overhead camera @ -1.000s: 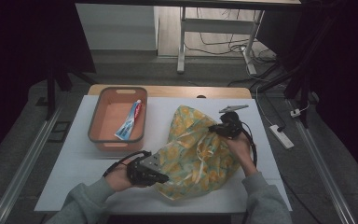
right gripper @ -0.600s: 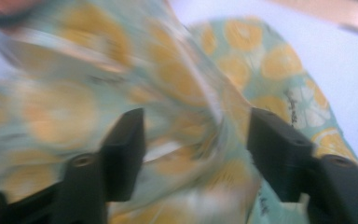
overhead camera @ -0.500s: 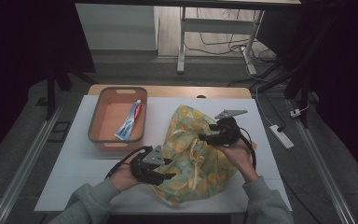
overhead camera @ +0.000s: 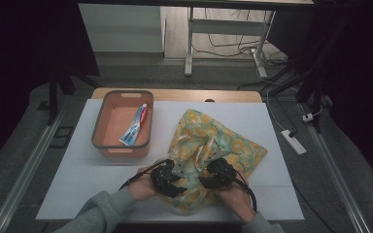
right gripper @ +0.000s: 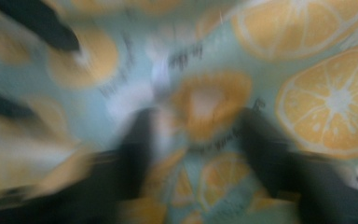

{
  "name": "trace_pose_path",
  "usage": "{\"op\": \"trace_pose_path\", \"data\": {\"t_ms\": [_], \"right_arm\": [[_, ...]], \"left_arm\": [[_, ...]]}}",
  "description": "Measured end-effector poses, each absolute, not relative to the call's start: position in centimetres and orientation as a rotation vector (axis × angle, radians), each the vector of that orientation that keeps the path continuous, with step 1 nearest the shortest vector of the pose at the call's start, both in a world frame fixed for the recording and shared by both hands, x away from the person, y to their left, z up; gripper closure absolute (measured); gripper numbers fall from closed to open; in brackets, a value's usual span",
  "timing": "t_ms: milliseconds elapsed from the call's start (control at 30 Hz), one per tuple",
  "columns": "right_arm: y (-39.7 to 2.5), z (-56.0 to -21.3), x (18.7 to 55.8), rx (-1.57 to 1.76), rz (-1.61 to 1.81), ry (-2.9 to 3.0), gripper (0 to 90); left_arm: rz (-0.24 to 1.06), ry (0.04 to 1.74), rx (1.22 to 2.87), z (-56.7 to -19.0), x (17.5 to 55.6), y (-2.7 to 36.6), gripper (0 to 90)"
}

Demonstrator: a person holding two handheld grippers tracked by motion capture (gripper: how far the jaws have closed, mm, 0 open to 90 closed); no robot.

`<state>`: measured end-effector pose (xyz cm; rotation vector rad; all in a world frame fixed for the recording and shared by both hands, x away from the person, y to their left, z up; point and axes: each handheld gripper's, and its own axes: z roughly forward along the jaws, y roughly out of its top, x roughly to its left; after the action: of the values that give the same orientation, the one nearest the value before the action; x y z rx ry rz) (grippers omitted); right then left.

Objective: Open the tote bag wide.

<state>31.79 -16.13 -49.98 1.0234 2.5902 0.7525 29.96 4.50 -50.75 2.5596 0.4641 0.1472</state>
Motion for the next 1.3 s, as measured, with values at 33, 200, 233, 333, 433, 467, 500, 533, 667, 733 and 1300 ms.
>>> {"op": "trace_pose_path", "data": {"t_ms": [33, 200, 233, 333, 433, 467, 500, 533, 667, 733, 1300], "right_arm": [[-16.5, -50.3, 32.1, 1.032, 0.742, 2.611, 64.4], [-19.0, -49.8, 32.3, 1.089, 0.802, 2.615, 89.3], [-20.1, -49.2, 31.9, 1.117, 0.823, 2.603, 89.5], [-21.5, -48.4, 31.3, 1.146, 0.843, 2.567, 89.5], [-23.6, -47.5, 30.1, 1.194, 0.857, 2.51, 89.6], [-24.3, -47.3, 29.7, 1.21, 0.858, 2.485, 89.6], [-25.0, -47.1, 29.4, 1.23, 0.867, 2.467, 89.6], [-25.6, -47.1, 29.1, 1.249, 0.879, 2.458, 89.6], [-26.5, -48.0, 28.4, 1.294, 0.847, 2.474, 89.0], [-26.4, -48.3, 28.4, 1.286, 0.822, 2.495, 82.1], [-15.4, -45.2, 32.0, 0.755, 0.908, 2.677, 46.4]], "left_arm": [[0.144, 0.471, 2.565, -50.9, 30.1, 4.6, 53.4], [0.121, 0.489, 2.587, -51.3, 30.5, 4.6, 59.2], [0.114, 0.487, 2.598, -51.5, 30.6, 4.6, 59.2], [0.086, 0.502, 2.586, -51.6, 30.8, 4.7, 59.6], [0.075, 0.509, 2.582, -51.6, 30.9, 4.8, 60.2], [0.073, 0.513, 2.579, -51.6, 31.0, 4.8, 60.9], [0.07, 0.516, 2.577, -51.6, 31.0, 4.8, 61.5], [0.069, 0.516, 2.576, -51.6, 31.1, 4.8, 62.0], [0.074, 0.517, 2.579, -51.6, 31.0, 4.8, 62.2], [0.076, 0.517, 2.581, -51.6, 31.0, 4.8, 62.1], [0.07, 0.513, 2.589, -51.5, 30.9, 4.8, 58.6]]}}
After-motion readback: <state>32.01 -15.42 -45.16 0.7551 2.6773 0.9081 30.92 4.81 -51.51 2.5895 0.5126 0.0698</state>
